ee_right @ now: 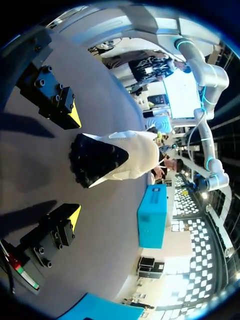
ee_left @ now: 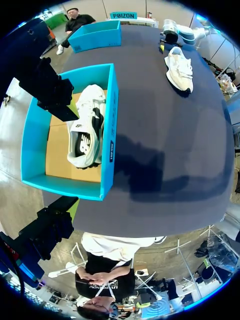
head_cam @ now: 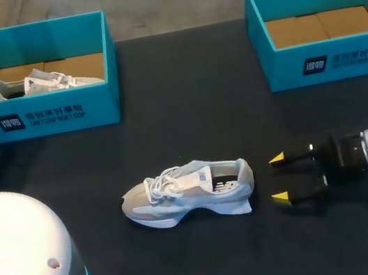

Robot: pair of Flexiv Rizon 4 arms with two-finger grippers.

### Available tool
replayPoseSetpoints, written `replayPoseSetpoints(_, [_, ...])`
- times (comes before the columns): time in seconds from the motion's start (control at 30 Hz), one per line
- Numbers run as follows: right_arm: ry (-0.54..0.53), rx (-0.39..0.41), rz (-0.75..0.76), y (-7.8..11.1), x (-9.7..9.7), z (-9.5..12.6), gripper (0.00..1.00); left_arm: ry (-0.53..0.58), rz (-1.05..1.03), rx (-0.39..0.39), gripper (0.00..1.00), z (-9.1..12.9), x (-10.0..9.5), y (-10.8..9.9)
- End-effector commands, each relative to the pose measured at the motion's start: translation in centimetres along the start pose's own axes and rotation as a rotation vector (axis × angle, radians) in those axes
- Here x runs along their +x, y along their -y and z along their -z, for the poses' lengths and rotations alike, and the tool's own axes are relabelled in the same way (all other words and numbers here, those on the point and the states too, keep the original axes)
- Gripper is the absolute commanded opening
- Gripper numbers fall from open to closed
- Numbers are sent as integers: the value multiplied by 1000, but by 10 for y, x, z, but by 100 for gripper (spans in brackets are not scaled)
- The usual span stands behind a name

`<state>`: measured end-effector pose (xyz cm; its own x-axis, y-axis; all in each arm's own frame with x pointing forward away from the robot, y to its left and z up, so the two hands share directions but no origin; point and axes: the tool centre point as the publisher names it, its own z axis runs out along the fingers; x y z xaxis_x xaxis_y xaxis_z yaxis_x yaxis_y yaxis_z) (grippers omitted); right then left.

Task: Take the shoe out of the shoebox, open the shoe tongue, remove and reinsert the insole, then place the shoe into the shoebox

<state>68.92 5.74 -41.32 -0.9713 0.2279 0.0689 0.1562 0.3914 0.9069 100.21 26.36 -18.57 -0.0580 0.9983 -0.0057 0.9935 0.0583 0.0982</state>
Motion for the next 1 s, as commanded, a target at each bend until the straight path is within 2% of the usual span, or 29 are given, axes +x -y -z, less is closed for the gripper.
replayPoseSetpoints(0.03, [-2,-3,1,-2,-2,-12,100,-3,0,-2,100,1,0,1])
replayPoseSetpoints(1.0, [-47,-65,-10,-23,11,-57,100,-3,0,-2,100,1,0,1])
